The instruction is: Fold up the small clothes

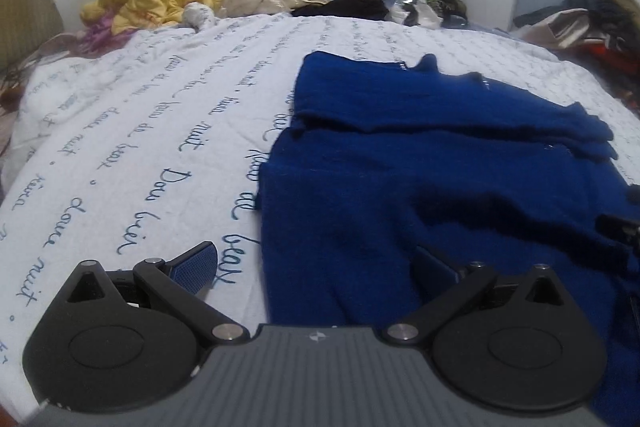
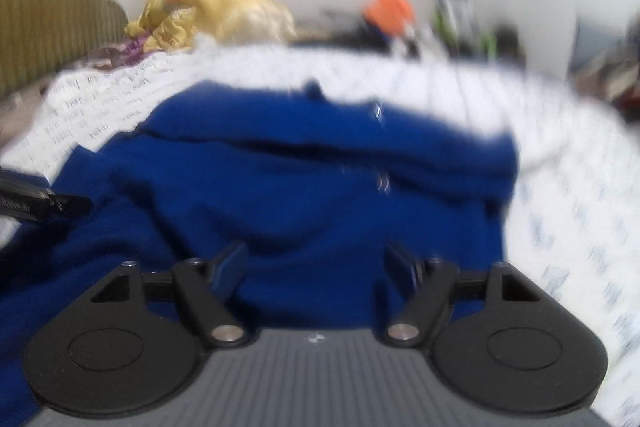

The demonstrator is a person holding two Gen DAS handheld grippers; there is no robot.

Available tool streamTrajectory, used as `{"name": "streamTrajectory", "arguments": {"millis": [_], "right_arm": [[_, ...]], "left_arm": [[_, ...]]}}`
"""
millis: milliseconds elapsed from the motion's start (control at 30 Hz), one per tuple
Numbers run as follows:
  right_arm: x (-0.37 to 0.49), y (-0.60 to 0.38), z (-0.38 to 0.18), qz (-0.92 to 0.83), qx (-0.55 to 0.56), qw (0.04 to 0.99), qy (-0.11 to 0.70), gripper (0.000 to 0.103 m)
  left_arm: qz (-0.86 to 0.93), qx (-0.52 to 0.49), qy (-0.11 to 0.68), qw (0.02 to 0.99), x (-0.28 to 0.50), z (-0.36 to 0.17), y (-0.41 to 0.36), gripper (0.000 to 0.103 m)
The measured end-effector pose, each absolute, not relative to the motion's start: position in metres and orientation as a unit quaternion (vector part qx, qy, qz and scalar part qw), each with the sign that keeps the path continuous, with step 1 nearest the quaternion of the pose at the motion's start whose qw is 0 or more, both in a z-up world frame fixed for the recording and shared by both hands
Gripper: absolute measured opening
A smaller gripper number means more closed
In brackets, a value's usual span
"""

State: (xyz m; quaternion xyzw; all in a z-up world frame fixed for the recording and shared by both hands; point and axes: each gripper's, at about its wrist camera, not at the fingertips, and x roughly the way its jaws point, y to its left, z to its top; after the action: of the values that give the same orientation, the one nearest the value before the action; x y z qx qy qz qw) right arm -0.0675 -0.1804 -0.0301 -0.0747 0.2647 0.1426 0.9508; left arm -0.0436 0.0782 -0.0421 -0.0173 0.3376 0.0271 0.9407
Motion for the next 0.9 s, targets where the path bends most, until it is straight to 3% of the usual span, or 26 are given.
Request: {"name": "streamTrajectory", "arguments": {"millis": [200,467,767,900], "right_arm": [[-0.065,-0.190,-0.039,0.130,-0.075,0.944,0.293,0.075],[-0.084,-0.223,-0.014,0.129,-0.077,0.960,0.237,0.075],[-0.091,-0.257,-0.010,0.126,-0.065,0.946,0.291,0.075],[-0.095,-0.288,-0.007,0.141,0.013,0.934,0.328,0.075]], "left_arm": [[0.009,-0.020,0.353,0.935,-0.049,-0.037,0.100,0.103],[-0.125,-0.066,0.404,0.904,-0.068,-0.027,0.112,0.102],[-0.187,-0.054,0.405,0.894,-0.081,-0.036,0.095,0.087],[-0.184,-0.048,0.398,0.898,-0.080,-0.037,0.094,0.068]]}}
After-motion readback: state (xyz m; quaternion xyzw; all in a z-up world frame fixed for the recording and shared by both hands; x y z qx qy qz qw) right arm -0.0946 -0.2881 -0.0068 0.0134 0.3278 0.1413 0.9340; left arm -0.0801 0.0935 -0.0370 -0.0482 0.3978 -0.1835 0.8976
